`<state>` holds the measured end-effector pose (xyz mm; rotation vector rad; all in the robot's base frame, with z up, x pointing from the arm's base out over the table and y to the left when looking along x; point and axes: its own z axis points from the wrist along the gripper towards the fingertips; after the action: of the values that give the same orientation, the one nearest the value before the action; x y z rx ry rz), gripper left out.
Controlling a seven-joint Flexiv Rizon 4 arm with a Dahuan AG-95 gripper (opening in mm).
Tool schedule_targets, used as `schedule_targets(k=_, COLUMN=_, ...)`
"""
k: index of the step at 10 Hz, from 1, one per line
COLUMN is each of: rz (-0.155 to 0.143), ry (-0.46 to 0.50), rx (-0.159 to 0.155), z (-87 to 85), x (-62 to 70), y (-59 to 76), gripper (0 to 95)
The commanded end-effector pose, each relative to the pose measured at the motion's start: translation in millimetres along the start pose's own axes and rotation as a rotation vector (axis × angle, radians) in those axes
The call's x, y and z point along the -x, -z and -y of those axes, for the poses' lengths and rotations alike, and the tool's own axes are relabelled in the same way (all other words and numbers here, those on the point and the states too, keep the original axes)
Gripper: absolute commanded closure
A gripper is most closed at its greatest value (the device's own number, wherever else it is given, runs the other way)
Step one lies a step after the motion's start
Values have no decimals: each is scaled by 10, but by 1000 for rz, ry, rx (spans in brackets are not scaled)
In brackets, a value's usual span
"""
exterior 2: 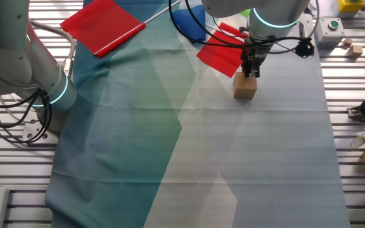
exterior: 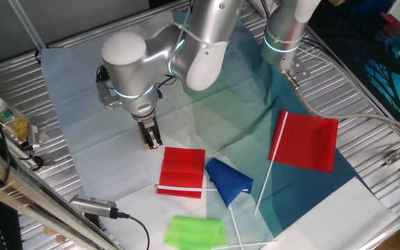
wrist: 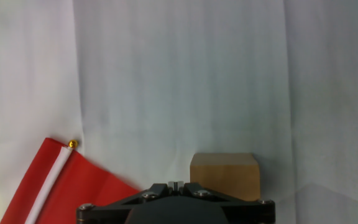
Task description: Approach and touch the side of the small block
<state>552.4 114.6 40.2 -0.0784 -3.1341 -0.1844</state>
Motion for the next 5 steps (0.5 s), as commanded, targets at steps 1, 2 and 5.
schedule_targets(k=1, rz=-1, ry=2, rx=1, z=1, x=-3, y=2, gripper=950)
schedule_targets(k=2, rz=0, ry=2, rx=1, z=1, x=0, y=2, gripper=950)
schedule_targets(k=5, rz=-1, ry=-3, rx=1, z=-15, x=18, y=13, gripper=950)
